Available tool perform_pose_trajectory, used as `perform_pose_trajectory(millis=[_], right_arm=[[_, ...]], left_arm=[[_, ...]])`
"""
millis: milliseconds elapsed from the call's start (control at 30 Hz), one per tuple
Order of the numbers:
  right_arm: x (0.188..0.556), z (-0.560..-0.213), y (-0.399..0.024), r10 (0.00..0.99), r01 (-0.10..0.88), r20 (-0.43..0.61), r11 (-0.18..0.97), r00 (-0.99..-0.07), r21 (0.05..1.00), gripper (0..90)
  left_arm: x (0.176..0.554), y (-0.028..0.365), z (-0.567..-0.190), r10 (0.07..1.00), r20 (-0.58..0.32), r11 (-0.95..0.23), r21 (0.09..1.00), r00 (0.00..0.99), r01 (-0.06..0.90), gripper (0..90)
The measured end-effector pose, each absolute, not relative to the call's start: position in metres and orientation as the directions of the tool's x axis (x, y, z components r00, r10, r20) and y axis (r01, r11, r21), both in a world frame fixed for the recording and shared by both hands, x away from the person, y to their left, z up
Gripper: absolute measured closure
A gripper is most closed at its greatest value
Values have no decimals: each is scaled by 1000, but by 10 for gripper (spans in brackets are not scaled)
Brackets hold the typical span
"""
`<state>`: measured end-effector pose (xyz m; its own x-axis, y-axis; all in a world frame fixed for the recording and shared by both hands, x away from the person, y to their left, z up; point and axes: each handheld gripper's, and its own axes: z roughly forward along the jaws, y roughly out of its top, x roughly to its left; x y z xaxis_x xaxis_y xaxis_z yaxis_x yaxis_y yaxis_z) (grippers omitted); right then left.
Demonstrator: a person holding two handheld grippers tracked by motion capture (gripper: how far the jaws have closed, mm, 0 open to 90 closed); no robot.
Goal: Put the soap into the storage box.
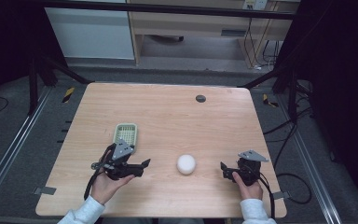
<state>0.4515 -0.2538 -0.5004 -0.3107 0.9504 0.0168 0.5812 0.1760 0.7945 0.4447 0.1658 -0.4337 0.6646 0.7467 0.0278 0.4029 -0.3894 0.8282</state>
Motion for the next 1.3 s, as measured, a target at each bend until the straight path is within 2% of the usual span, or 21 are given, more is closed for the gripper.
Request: perform_pose_trajectory(millis=[1300], right_arm=[[452, -500, -253, 950, 582, 31, 165, -311, 796, 45]], left_arm=[[455, 101, -434, 660, 21, -453, 809, 751, 375, 198]])
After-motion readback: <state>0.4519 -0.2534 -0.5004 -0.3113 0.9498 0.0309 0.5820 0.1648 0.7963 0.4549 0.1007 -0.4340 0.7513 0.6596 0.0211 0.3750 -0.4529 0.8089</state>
